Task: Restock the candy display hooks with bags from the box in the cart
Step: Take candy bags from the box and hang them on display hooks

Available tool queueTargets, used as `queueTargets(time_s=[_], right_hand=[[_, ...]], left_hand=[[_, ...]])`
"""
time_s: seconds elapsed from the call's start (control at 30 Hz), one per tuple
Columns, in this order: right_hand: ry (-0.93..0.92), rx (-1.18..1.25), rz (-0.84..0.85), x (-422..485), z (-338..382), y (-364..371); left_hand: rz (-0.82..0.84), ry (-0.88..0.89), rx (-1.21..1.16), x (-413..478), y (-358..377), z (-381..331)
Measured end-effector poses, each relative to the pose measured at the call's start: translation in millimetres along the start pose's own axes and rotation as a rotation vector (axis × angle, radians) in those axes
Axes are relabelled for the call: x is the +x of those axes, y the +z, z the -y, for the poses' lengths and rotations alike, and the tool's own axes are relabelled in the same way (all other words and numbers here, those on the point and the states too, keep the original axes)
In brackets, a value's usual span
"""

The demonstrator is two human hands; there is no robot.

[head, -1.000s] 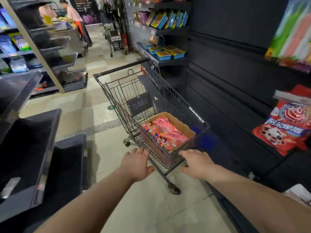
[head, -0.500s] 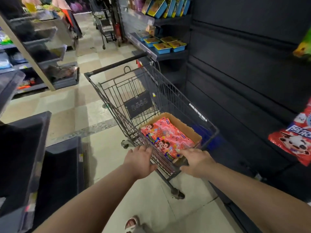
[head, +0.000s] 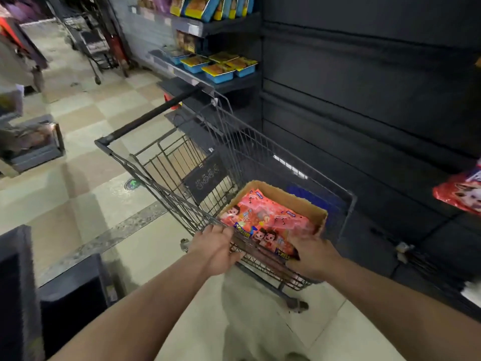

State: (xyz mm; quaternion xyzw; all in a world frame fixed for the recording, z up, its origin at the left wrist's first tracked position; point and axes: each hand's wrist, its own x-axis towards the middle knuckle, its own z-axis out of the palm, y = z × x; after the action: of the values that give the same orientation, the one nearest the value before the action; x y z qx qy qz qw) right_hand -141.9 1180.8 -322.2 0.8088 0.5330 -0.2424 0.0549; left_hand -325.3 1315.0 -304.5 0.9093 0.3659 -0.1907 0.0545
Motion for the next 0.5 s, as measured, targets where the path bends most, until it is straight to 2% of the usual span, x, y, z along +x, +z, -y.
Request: queueTargets(time_s=[0.1, 0.33, 0.5], right_hand=[[0.051, 0.021, 0.01, 7.6, 7.4, 0.5], [0.175, 0.075, 0.055, 31.1, 3.1, -1.1], [0.221, 0.1, 0.117, 69.3, -4.3, 2.8]], left_hand=[[-0.013, 0.051, -0.039, 15.1, 1.5, 8.8], [0.081, 0.138, -0.033, 51.8, 4.0, 20.1], [0.074, 0.134, -0.054, 82.5, 5.7, 45.9]])
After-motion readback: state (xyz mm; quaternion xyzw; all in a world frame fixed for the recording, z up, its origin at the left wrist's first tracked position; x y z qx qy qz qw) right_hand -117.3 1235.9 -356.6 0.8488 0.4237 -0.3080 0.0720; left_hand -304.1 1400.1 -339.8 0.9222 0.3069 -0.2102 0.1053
